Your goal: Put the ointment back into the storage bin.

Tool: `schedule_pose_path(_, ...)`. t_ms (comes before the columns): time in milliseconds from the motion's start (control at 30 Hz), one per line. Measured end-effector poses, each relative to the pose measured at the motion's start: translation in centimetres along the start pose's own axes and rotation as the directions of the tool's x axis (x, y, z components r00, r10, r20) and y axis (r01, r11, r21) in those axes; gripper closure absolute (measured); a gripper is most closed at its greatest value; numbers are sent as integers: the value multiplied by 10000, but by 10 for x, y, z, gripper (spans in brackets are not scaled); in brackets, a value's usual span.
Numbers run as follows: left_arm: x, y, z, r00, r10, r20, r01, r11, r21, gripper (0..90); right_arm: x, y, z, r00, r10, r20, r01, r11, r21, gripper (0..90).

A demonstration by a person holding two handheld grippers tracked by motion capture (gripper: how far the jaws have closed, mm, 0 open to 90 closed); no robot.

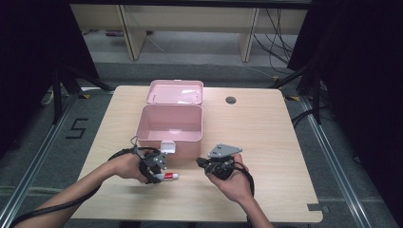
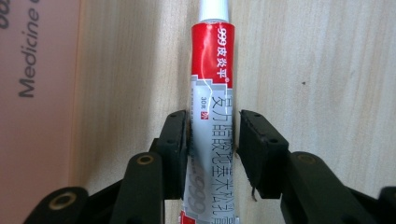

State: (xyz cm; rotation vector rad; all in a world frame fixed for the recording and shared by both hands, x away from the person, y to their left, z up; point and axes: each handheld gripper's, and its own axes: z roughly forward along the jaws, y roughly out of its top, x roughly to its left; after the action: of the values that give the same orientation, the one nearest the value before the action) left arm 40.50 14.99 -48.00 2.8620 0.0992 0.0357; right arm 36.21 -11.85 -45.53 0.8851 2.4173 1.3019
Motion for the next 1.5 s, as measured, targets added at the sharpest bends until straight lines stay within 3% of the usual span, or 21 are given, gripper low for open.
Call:
schedule_pose_path(67,1,0,1,10000,17,9,-17,10000,68,634,1,-1,-1,9996,287,-28,-287,9996,84,875)
schedule_pose_path(233,1,2,1,10000,91,-9,-91,9998,194,642,-2,-3,-1,10000,84,23,-84,10000,35,875)
schedule_pose_path(333,1,2,2,9999,101,84,-104,9996,269,663,-1,-5,-1,9994,331,26,-331,9994,57,875)
schedule_pose_path(367,1,3,2,9999,116,100,-118,9995,282,672,-2,-5,-1,10000,77,54,-77,10000,43,874)
schedule_pose_path(467,1,3,1,9998,165,144,-169,9994,299,685,-1,-7,-1,9991,427,-11,-427,9990,155,875)
schedule_pose_path(533,0,4,1,9993,285,259,-295,9988,396,689,-3,-8,0,9999,114,92,-114,9999,88,874)
schedule_pose_path(700,-3,5,1,9973,532,500,-560,9969,555,694,-3,-9,1,9994,337,8,-338,9993,168,875)
schedule_pose_path(767,-4,5,2,9977,385,566,-408,9983,410,696,-4,-10,1,9994,333,-21,-333,9993,188,875)
schedule_pose_path(833,-4,5,1,9967,581,573,-611,9968,522,696,-4,-10,1,9994,332,8,-332,9993,190,875)
schedule_pose_path(967,-6,4,1,9971,508,565,-526,9981,308,697,-4,-10,2,9994,344,34,-345,9991,237,875)
schedule_pose_path(1000,-6,4,1,9960,686,565,-709,9967,397,697,-5,-11,2,9997,219,70,-220,9996,187,875)
schedule_pose_path(1033,-7,3,1,9968,551,583,-566,9981,240,697,-5,-11,3,9996,286,33,-287,9994,200,874)
schedule_pose_path(1133,-7,3,-2,9961,736,484,-741,9972,97,698,-4,-11,3,9990,455,19,-455,9987,231,875)
schedule_pose_path(1367,-7,2,-15,9907,1322,313,-1327,9910,154,697,-5,-10,4,9996,294,-7,-293,9995,135,875)
schedule_pose_path(1400,-7,2,-16,9898,1401,249,-1404,9900,125,697,-4,-10,4,9987,502,11,-502,9986,172,875)
schedule_pose_path(1467,-8,2,-18,9920,1233,264,-1231,9924,-74,697,-3,-10,4,9980,627,-9,-626,9978,227,875)
schedule_pose_path(1500,-7,2,-22,9891,1457,197,-1459,9893,94,697,-3,-11,5,9987,500,22,-500,9986,178,875)
